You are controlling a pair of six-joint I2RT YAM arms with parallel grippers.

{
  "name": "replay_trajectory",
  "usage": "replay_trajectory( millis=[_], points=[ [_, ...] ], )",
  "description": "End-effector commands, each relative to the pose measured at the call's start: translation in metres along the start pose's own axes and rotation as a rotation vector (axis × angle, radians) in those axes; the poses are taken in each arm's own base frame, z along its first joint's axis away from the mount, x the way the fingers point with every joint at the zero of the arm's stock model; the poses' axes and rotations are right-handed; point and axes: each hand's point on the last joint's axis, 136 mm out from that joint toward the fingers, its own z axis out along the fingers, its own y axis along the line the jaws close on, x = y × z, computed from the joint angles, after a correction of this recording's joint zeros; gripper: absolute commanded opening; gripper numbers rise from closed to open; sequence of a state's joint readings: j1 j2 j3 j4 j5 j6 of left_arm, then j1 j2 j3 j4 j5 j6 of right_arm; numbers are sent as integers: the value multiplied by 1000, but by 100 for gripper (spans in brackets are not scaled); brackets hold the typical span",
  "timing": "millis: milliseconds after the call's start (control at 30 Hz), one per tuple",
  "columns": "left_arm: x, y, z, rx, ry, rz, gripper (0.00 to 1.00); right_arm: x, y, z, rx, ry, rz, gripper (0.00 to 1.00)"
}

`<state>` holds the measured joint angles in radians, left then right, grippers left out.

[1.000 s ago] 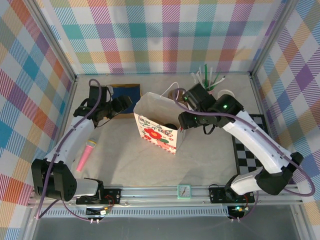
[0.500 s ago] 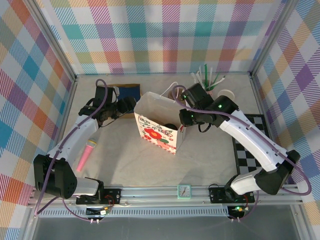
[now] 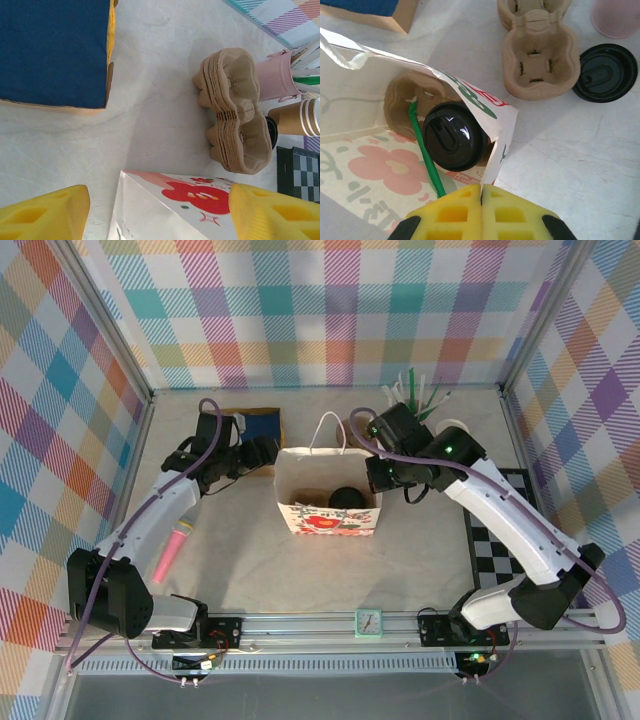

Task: Pack the takeout coffee

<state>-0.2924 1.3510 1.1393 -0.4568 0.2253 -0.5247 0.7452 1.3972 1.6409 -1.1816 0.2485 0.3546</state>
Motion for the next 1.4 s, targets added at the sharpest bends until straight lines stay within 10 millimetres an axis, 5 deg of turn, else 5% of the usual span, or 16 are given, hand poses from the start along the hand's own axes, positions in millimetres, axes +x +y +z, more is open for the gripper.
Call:
replay_trajectory(
  millis=[0,333,467,600,867,1067,1167,1367],
  points=[
    [-13,-10,-13,-2,-37,45,73,5,-21,-20,56,-8,-13,4],
    [-20,-6,3,-53,-3,88,73,14,-47,-16,93,23,30,9],
    [-26,3,20,-112,19,115,73,11,-43,-18,73,24,26,34],
    [-33,14,43,-180,47,138,71,7,-43,-25,70,9,18,46],
    [-55,40,94,-349,69,175,66,-7,-53,-71,85,-114,19,52],
    [-68,52,136,-415,87,176,63,-18,-96,-113,210,-303,105,57],
    [-70,57,153,-441,100,176,62,-14,-123,-110,225,-315,206,56],
    [-72,59,173,-482,115,203,60,0,-143,-81,210,-262,296,58]
  ],
)
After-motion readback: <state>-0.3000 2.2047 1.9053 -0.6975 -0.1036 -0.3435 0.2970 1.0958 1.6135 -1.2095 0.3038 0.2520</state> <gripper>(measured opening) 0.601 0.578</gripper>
